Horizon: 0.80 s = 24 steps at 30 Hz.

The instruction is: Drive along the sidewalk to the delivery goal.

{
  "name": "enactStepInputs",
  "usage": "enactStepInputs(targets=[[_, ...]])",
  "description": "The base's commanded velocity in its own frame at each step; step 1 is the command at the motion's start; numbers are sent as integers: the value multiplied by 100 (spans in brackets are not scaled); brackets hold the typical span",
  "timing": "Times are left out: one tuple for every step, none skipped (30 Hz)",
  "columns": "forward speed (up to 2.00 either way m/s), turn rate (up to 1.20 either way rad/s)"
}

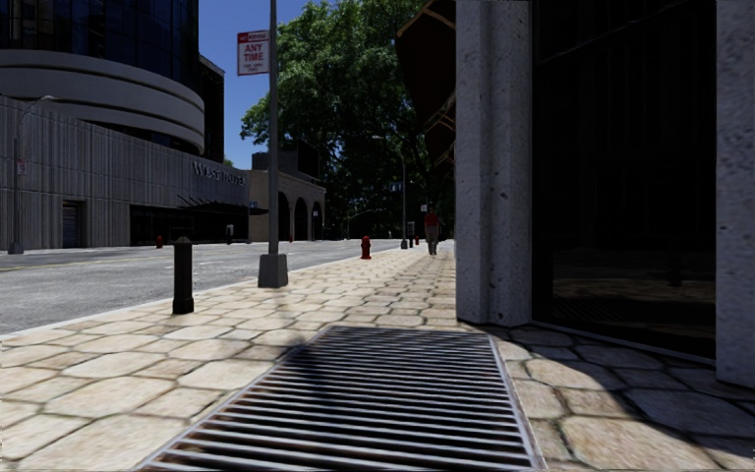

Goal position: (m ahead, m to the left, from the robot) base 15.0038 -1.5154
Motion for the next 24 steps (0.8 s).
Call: enactStepInputs(targets=[[200,0],[200,0],[200,0],[200,0],[200,0],[200,0],[200,0],[200,0],[200,0],[200,0],[200,0],[200,0],[200,0],[200,0],[200,0],[200,0],[200,0],[200,0],[200,0],[200,0],[200,0],[200,0],[200,0],[200,0]])
